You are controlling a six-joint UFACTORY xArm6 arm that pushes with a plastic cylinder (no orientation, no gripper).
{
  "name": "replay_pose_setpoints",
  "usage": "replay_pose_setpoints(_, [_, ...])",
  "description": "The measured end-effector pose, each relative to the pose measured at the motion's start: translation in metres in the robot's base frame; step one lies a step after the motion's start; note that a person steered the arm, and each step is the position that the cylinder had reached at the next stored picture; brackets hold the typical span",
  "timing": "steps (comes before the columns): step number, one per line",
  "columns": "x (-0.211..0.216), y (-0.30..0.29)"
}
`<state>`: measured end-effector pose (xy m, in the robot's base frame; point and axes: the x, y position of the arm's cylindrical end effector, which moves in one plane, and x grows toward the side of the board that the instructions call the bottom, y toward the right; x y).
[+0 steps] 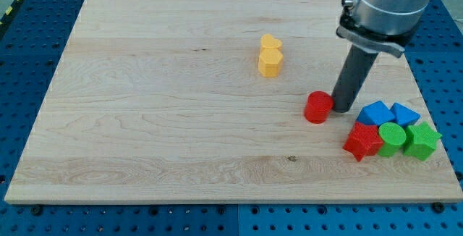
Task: Move red circle to center
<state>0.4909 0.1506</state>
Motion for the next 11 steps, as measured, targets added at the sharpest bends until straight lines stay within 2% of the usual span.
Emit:
replay_pose_setpoints(3, [0.015, -0.094])
replay_pose_setpoints(5, [0.039, -0.114])
replay_pose_setpoints(7, [0.036, -0.156])
replay_pose_setpoints(9, [0.001, -0.163])
replay_pose_setpoints(10, [0.005, -0.154])
replay_pose_setpoints(11, [0.047, -0.124])
